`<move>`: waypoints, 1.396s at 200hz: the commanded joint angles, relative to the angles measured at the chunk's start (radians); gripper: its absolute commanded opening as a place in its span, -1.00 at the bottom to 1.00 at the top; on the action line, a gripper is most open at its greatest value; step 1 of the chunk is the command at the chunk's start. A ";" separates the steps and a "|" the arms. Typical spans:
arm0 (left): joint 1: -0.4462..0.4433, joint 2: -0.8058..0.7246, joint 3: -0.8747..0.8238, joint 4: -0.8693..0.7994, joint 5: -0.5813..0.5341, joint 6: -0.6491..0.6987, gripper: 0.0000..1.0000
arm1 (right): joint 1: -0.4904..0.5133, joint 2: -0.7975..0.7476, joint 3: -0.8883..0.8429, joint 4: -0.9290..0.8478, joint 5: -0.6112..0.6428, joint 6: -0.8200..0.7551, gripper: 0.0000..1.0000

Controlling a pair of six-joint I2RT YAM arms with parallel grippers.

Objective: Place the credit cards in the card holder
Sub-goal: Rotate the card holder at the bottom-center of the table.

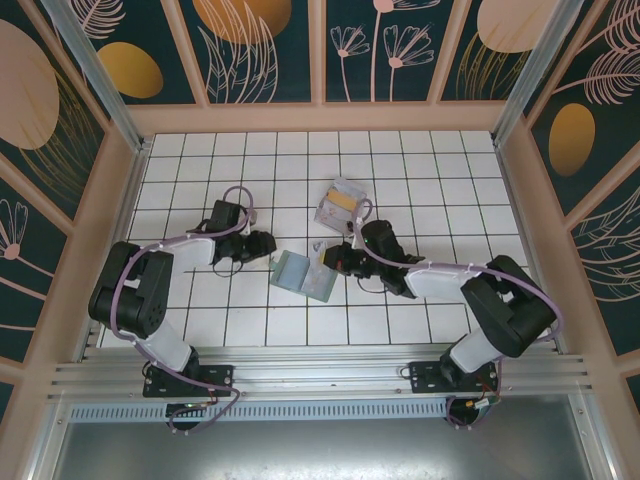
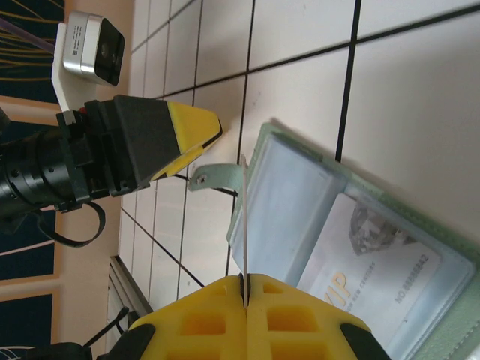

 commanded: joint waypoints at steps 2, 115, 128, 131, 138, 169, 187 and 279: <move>0.004 -0.039 -0.038 -0.004 0.046 0.007 -0.17 | 0.021 0.037 -0.023 0.045 0.039 0.043 -1.00; 0.003 0.001 -0.075 0.078 0.158 -0.029 -0.10 | 0.053 0.131 -0.067 0.164 0.054 0.131 -1.00; 0.003 0.001 -0.074 0.079 0.160 -0.030 -0.09 | 0.055 0.145 -0.070 0.183 0.053 0.141 -1.00; 0.003 0.001 -0.075 0.081 0.160 -0.031 -0.09 | 0.054 0.147 -0.071 0.186 0.053 0.143 -1.00; 0.003 0.001 -0.073 0.084 0.162 -0.034 -0.09 | 0.054 0.152 -0.071 0.191 0.053 0.147 -1.00; -0.002 -0.002 -0.065 0.083 0.184 -0.038 -0.05 | 0.055 0.148 -0.079 0.186 0.059 0.150 -1.00; -0.004 -0.007 -0.065 0.075 0.187 -0.035 -0.02 | 0.055 0.145 -0.087 0.190 0.061 0.154 -1.00; -0.040 0.006 -0.081 0.098 0.206 -0.049 -0.31 | 0.058 0.202 -0.083 0.286 0.015 0.199 -1.00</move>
